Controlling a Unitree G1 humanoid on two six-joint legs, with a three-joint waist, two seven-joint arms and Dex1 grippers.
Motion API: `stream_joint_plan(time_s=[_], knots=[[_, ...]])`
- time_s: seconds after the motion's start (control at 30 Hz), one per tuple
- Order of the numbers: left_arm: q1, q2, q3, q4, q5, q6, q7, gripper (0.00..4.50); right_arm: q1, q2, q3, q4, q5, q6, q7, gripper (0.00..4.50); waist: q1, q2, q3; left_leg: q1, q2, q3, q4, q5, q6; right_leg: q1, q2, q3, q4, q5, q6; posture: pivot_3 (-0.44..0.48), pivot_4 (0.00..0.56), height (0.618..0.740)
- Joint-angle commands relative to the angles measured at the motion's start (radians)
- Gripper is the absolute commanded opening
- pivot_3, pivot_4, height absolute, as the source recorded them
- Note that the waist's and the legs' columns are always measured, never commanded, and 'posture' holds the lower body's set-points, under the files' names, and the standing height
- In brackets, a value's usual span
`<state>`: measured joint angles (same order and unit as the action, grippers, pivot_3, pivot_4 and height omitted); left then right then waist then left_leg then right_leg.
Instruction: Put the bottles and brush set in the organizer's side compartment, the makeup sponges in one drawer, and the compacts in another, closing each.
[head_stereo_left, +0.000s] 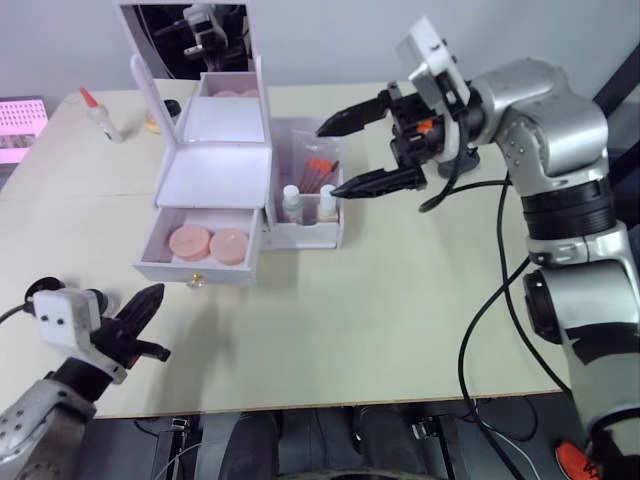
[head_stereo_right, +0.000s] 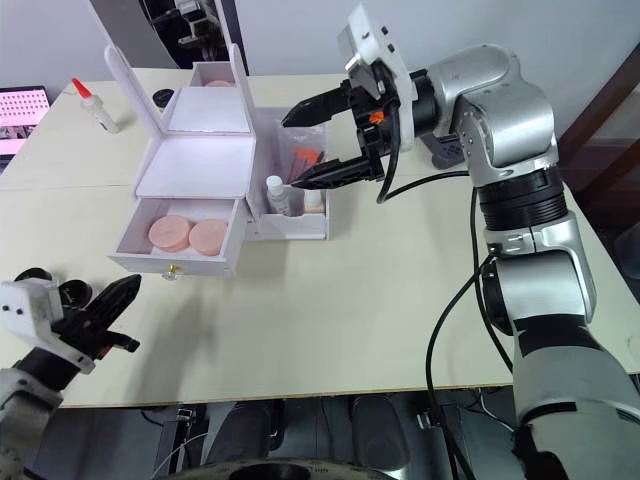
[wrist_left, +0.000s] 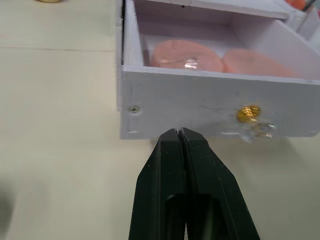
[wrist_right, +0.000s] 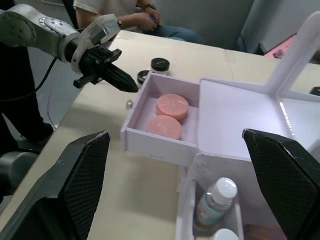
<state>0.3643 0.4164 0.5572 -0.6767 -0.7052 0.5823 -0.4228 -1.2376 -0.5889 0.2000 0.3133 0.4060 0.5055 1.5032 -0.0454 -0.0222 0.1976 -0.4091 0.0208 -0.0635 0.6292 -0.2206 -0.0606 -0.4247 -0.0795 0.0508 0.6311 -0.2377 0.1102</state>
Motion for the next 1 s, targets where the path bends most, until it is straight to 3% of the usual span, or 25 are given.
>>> stream_joint_plan(time_s=[0.03, 0.57, 1.0], knots=[[-0.068, 0.034, -0.016, 0.037, 0.006, -0.026, -0.005, 0.06, -0.042, -0.008, -0.029, 0.009, -0.012, -0.022, 0.001, 4.50, 0.000, 0.000, 0.000, 0.000, 0.000, 0.000, 0.001, 0.000, 0.000, 0.000, 0.000, 0.000, 0.000, 0.000, 0.000, 0.000, 0.150, 0.740], [-0.433, 0.173, -0.144, 0.366, 0.064, -0.050, -0.120, 0.06, -0.016, 0.017, -0.024, -0.099, -0.034, 0.063, -0.109, 4.50, 0.003, 0.000, 0.000, 0.000, 0.000, -0.001, 0.000, 0.000, 0.000, 0.000, 0.000, 0.000, 0.001, 0.001, 0.002, 0.000, 0.150, 0.740], [-0.528, 0.182, -0.206, 0.469, 0.108, -0.079, -0.193, 0.06, -0.009, 0.000, -0.037, -0.078, -0.037, 0.050, -0.111, 4.50, 0.001, 0.000, 0.000, 0.000, 0.000, -0.001, 0.000, 0.000, 0.000, 0.000, 0.000, 0.000, 0.000, 0.002, 0.004, 0.000, 0.150, 0.740]])
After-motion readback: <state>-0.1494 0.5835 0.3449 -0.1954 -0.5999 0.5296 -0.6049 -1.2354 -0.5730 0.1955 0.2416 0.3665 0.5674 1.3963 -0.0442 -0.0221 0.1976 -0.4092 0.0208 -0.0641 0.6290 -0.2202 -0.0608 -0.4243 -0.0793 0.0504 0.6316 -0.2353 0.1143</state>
